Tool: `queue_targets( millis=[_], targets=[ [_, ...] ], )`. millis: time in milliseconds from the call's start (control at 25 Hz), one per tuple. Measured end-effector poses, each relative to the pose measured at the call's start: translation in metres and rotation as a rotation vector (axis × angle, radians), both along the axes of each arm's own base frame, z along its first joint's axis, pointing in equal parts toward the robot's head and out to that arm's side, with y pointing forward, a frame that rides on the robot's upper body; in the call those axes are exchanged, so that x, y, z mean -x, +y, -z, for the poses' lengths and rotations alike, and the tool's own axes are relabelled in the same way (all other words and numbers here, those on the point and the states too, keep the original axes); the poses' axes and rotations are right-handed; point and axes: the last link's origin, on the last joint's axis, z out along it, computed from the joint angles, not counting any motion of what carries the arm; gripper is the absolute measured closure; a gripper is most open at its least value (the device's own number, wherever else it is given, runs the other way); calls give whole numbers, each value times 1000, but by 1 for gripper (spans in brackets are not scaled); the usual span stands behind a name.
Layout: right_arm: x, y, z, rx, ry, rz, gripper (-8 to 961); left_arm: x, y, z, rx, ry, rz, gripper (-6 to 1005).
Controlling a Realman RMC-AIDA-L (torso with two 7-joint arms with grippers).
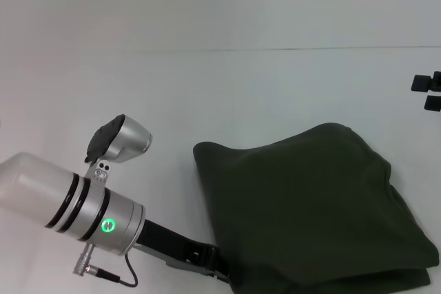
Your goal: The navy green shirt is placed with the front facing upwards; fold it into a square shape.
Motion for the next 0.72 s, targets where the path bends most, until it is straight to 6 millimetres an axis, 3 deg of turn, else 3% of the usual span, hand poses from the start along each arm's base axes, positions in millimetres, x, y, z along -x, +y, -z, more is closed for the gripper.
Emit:
queue_targets(
  millis=[240, 720],
  targets=[
    [1, 0, 1, 1, -1, -2, 154, -1, 0, 0, 7, -4, 5, 874],
    [1, -2, 5, 8, 2, -12, 154, 7, 5, -13, -23, -2, -12, 918]
  ],
)
